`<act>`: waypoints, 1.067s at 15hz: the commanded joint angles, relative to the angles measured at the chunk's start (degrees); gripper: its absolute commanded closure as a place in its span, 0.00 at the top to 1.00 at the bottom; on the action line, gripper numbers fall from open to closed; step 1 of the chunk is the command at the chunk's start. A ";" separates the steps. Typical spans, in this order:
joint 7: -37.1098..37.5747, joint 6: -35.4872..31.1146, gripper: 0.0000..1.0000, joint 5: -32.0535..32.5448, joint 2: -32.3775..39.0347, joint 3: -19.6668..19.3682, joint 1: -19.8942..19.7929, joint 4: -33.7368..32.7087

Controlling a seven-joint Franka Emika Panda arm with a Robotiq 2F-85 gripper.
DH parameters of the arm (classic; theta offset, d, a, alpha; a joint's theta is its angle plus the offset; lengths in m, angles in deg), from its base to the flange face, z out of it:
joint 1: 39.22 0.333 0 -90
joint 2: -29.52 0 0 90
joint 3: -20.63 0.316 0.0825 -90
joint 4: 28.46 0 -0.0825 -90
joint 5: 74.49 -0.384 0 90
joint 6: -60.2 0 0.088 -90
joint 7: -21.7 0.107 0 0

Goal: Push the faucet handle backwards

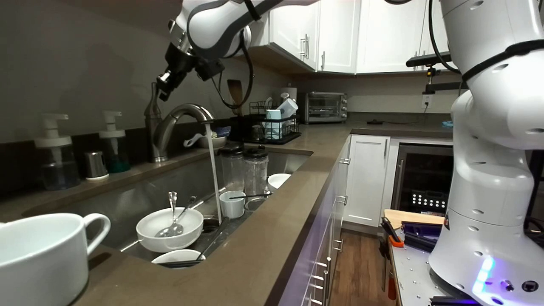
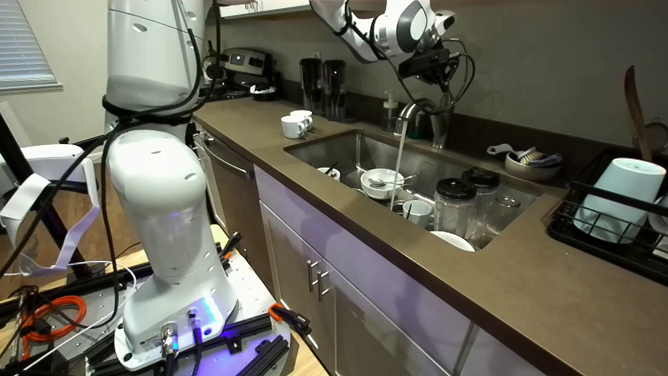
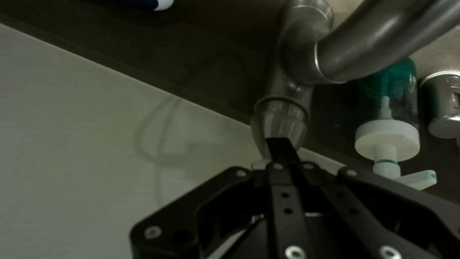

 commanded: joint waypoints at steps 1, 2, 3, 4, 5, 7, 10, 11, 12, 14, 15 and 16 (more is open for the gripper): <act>4.35 -4.16 0.01 2.06 -4.79 -1.77 0.86 8.32; 4.82 -4.72 0.02 2.02 -5.91 -1.95 0.81 10.31; 6.45 -5.51 0.01 3.03 -6.77 -2.93 1.37 11.99; 7.23 -6.21 0.02 3.40 -8.00 -3.29 1.43 13.94; 8.63 -6.67 0.01 4.56 -9.04 -3.96 1.78 15.50; 12.68 -8.54 0.01 8.31 -11.08 -5.94 2.72 18.44; 19.19 -8.68 0.01 15.15 -14.37 -8.23 3.76 21.38; 20.65 -8.04 0.01 16.89 -15.29 -8.45 3.78 22.07; 20.99 -6.68 0.01 17.50 -16.43 -8.21 3.78 22.80; 20.24 -4.44 0.02 16.91 -18.82 -7.49 3.46 24.68; 18.46 -3.08 0.01 14.70 -19.94 -6.94 3.40 25.73; 17.03 -1.18 0.01 12.67 -21.05 -6.55 3.45 26.56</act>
